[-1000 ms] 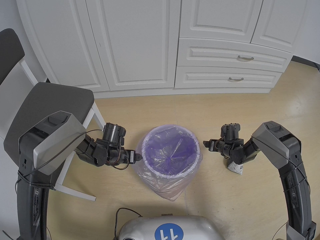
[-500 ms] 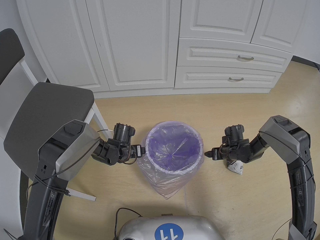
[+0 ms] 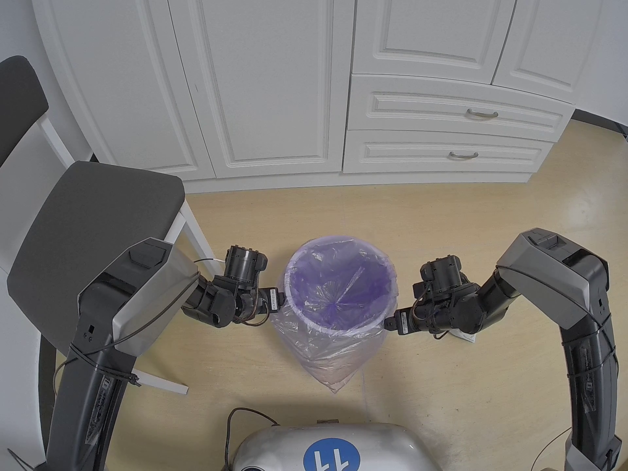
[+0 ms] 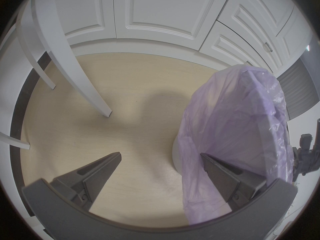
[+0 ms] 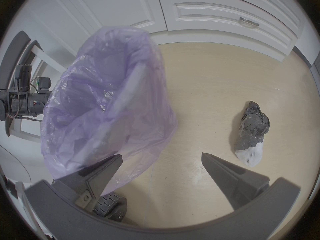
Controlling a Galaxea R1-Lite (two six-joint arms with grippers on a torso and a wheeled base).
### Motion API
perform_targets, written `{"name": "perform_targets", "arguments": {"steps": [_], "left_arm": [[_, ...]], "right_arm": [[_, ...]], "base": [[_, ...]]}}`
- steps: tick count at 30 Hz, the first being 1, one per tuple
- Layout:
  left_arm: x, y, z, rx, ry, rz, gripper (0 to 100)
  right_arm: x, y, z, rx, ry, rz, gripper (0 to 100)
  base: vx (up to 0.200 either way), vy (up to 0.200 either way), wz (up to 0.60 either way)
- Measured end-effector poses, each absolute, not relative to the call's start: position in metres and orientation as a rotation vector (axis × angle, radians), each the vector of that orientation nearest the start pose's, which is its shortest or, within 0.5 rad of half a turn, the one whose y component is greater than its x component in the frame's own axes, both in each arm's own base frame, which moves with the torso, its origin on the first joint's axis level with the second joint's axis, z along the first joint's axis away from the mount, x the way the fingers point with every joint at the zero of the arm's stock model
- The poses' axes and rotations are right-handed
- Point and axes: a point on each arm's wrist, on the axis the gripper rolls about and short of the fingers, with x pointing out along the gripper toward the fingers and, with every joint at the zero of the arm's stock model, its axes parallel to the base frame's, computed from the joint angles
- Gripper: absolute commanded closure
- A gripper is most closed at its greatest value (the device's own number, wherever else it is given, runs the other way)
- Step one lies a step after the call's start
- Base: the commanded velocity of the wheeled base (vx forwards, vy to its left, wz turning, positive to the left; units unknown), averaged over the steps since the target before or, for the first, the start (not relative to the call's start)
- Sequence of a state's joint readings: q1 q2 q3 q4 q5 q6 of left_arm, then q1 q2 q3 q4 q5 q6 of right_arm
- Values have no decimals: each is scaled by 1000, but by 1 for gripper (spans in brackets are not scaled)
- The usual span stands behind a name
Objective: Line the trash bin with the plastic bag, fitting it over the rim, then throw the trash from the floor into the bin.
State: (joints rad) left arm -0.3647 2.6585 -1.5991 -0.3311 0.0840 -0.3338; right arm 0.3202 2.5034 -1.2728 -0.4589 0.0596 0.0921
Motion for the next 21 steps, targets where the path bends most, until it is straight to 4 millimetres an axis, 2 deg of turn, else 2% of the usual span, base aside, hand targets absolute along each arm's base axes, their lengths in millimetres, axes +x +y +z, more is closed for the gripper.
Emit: {"name": "perform_targets", "arguments": {"steps": [6,13,21], "left_arm": [[459,-173,-42,-154,753,-145,0],[457,-171,-38,-153,754,-142,0],[456,-168,-35,-153,754,-140,0]], "right_arm": [[425,144,-40,-27,779,304,0],[439,135,-49,-60,756,193,0],[453,131,-52,-44,731,158,0]], "base": [[0,0,0],[0,0,0],[0,0,0]]}}
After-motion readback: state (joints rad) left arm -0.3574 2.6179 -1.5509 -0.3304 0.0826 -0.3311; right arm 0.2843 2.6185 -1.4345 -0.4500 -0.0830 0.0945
